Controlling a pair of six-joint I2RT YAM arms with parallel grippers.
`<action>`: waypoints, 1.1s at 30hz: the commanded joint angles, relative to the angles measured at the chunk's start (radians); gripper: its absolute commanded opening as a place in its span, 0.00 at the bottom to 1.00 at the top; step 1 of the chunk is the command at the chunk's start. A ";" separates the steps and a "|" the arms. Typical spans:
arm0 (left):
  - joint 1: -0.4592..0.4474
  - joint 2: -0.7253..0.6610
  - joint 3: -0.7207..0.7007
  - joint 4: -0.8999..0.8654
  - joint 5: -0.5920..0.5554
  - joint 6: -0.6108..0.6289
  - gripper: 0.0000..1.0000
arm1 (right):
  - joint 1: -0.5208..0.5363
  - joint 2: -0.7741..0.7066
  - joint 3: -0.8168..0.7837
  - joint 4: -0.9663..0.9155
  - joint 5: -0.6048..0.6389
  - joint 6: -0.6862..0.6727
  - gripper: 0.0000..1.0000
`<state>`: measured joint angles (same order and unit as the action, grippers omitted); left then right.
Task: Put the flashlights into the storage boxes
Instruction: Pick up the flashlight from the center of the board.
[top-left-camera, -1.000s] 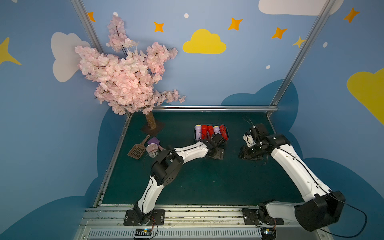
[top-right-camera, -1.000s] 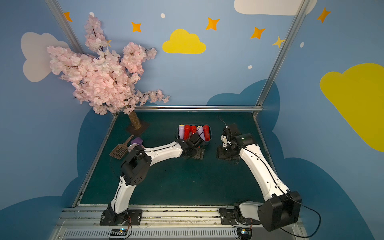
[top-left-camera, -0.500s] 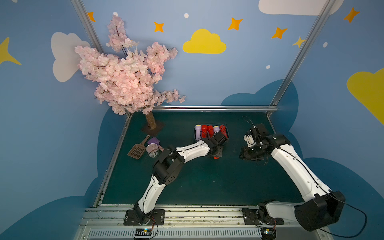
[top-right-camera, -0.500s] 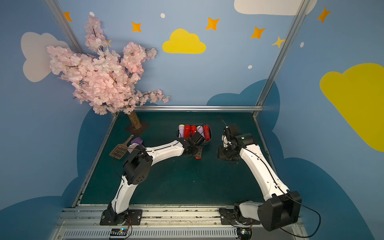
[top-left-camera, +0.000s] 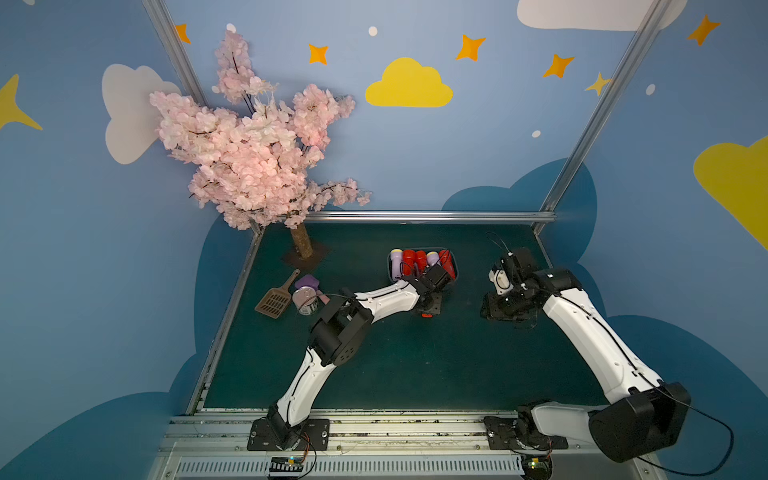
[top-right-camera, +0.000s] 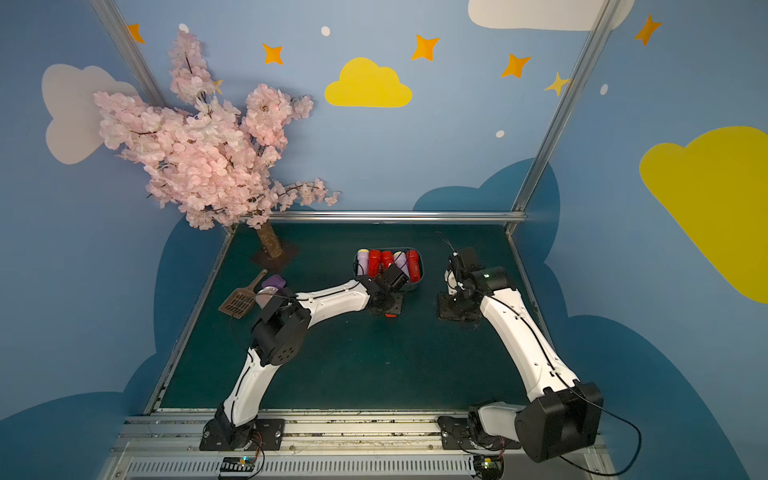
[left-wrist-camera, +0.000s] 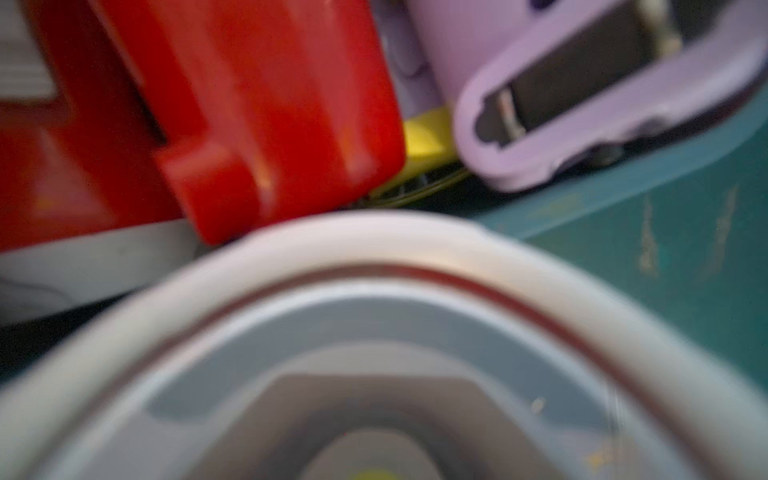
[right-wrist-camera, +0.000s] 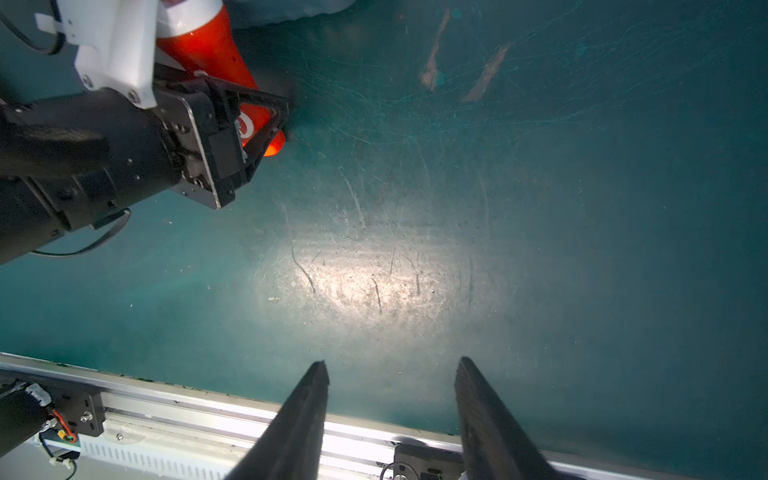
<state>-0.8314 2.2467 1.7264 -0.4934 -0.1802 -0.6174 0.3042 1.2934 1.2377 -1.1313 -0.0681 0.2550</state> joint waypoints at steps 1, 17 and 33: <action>0.006 -0.014 0.031 -0.041 0.000 0.013 0.35 | -0.005 0.006 0.016 -0.025 0.008 -0.005 0.51; 0.003 -0.088 0.066 -0.105 0.010 0.032 0.28 | -0.007 0.005 -0.015 0.006 -0.022 0.002 0.51; 0.076 0.003 0.336 -0.216 0.043 0.076 0.29 | -0.017 0.021 0.010 0.050 -0.013 0.015 0.51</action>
<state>-0.7818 2.2196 1.9926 -0.6704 -0.1547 -0.5678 0.2932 1.3029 1.2308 -1.0946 -0.0856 0.2577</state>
